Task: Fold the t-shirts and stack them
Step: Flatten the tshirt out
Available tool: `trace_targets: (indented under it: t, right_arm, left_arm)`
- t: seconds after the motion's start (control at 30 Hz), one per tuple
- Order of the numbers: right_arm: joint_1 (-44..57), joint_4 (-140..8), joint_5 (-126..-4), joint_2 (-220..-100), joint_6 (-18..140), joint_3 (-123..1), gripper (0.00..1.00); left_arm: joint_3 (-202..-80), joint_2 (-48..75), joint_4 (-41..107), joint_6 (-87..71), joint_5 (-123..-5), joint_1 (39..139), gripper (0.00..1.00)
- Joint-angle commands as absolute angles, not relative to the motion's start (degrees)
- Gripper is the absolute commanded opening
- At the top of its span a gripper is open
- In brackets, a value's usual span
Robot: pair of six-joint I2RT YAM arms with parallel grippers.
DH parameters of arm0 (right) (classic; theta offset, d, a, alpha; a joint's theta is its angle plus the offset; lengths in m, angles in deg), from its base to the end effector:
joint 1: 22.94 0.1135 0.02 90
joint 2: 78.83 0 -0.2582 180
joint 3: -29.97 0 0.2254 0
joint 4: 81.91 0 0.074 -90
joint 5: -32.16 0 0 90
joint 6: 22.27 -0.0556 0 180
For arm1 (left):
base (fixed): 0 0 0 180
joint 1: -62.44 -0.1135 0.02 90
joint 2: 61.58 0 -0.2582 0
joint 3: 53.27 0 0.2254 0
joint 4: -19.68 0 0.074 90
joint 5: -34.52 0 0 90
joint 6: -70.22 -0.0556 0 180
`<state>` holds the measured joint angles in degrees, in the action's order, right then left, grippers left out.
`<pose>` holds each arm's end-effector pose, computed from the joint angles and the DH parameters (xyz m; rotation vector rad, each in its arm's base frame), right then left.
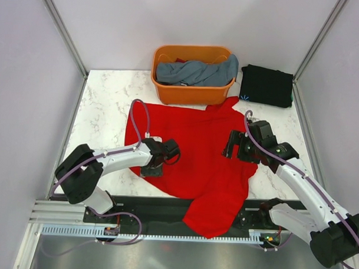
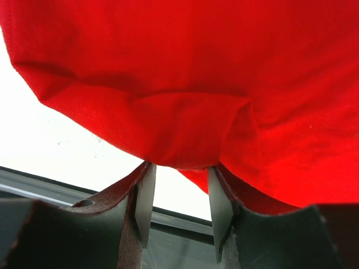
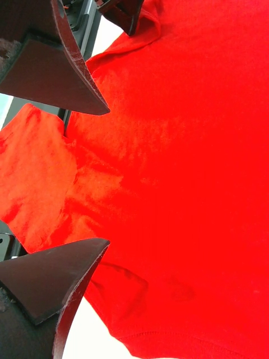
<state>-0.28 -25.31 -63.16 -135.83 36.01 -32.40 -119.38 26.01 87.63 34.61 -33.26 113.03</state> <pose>0.1685 0.0759 0.2503 0.1588 2.5284 0.5119 0.1560 -0.1567 0.1635 -0.0959 2.8083 0.3249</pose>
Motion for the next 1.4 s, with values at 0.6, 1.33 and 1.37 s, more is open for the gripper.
trace_targets:
  t: [0.6, 1.33, 1.37]
  right_arm:
    - [-0.17, -26.05, -64.69, -132.10, 36.10, -31.26, 0.98]
    - [13.09, -20.25, -66.02, -120.32, 14.85, -16.42, 0.97]
    - [15.80, -19.99, -65.66, -119.97, 13.95, -15.97, 0.95]
  left_arm:
    - [-124.24, 4.04, 100.66, 35.58, -23.23, 110.52, 0.02]
    - [-118.71, -24.23, 102.35, 37.78, -24.09, 106.83, 0.06]
    - [-118.45, -23.97, 102.79, 38.31, -24.71, 106.74, 0.06]
